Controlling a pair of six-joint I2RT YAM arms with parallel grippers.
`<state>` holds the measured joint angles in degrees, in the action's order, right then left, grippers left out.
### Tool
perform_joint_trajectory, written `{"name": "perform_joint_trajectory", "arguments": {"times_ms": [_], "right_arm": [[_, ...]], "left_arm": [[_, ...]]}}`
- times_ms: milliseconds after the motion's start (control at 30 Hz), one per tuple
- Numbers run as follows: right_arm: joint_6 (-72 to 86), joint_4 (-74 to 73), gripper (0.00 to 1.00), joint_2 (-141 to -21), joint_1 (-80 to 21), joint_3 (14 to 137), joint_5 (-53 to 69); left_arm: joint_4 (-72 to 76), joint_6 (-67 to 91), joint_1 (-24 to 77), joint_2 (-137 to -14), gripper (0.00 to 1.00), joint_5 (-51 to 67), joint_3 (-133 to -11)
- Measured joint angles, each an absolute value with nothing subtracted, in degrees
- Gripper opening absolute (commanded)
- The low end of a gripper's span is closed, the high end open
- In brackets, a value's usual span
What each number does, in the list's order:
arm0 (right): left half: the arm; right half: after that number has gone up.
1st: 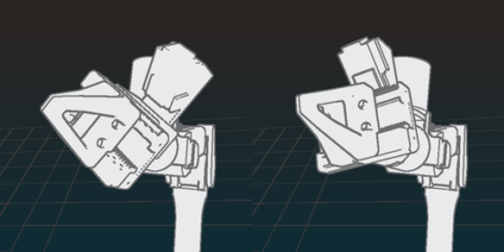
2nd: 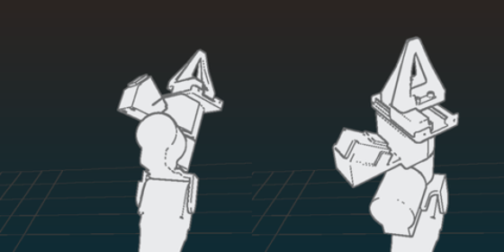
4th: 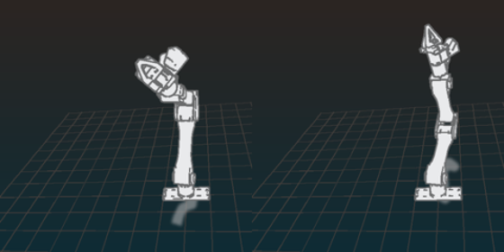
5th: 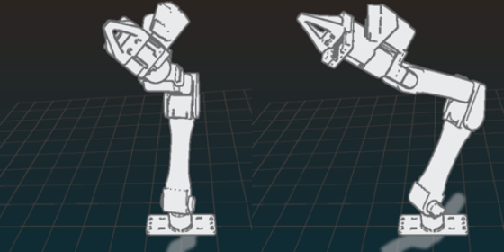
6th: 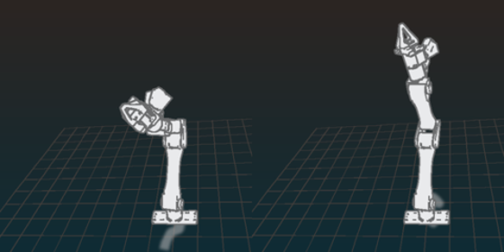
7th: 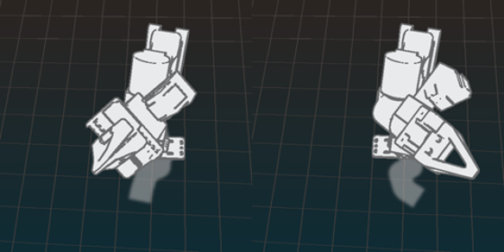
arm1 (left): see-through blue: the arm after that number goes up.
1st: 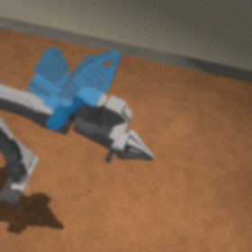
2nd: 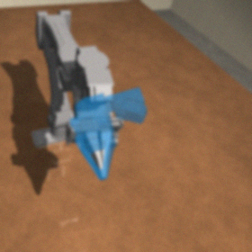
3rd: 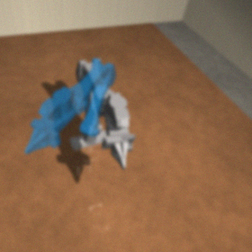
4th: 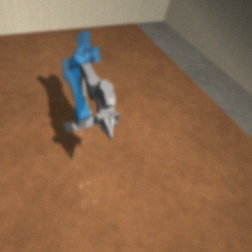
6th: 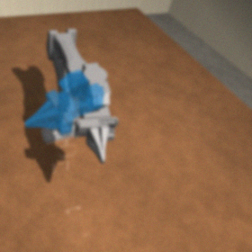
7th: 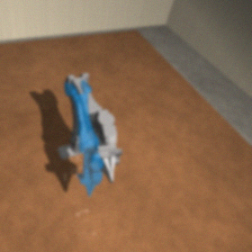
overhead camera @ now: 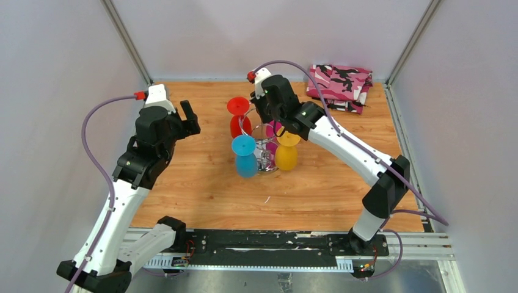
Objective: Take the wine glass off the wine glass rack
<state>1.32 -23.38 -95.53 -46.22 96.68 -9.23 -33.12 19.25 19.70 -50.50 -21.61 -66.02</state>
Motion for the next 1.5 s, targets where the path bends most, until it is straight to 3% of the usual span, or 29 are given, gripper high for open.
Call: {"name": "perform_joint_trajectory", "arguments": {"times_ms": [933, 1433, 1500], "right_arm": [[-1.91, -27.81, 0.00, -111.26, -39.68, 117.34, -8.82], [-1.87, -28.32, 0.00, -114.39, -37.17, 121.45, -6.68], [-1.87, -28.32, 0.09, -114.39, -37.17, 121.45, -6.63]], "left_arm": [[-29.61, 19.75, 19.70, -50.76, 0.91, -21.17, -63.40], [-29.19, 19.70, 19.70, -52.38, 0.91, -21.19, -63.40], [-29.17, 19.70, 19.70, -52.56, 0.91, -21.19, -63.40]]}}
